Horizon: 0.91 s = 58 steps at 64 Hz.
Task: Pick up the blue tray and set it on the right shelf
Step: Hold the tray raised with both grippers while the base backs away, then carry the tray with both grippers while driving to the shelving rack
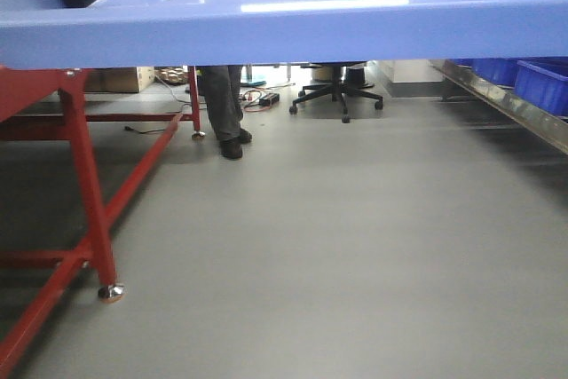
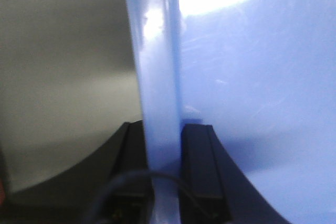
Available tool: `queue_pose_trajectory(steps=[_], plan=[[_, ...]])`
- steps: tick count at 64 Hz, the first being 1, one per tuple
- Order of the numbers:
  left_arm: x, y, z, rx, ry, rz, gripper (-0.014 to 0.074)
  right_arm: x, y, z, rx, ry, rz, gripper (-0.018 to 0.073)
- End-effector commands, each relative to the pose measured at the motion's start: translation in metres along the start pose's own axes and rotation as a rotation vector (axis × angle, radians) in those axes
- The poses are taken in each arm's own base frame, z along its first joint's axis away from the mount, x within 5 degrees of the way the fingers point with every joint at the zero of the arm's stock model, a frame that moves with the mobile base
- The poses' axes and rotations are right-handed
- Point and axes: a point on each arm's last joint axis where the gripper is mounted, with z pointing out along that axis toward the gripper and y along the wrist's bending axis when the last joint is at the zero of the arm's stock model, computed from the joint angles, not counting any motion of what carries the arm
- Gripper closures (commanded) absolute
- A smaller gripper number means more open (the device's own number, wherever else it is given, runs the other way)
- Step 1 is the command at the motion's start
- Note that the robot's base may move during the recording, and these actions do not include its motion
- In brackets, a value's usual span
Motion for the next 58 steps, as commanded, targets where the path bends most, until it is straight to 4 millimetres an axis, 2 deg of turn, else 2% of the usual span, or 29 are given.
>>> queue_pose_trajectory(steps=[1, 58], plan=[[0.0116, -0.0052, -0.0177, 0.025, 0.052, 0.037, 0.0645, -0.0091, 0.0048, -0.0180, -0.062, -0.128, -0.024, 0.0502], [0.0117, -0.0054, -0.0177, 0.027, 0.052, 0.036, 0.0645, -0.0091, 0.0048, -0.0180, -0.062, -0.128, -0.024, 0.0502]])
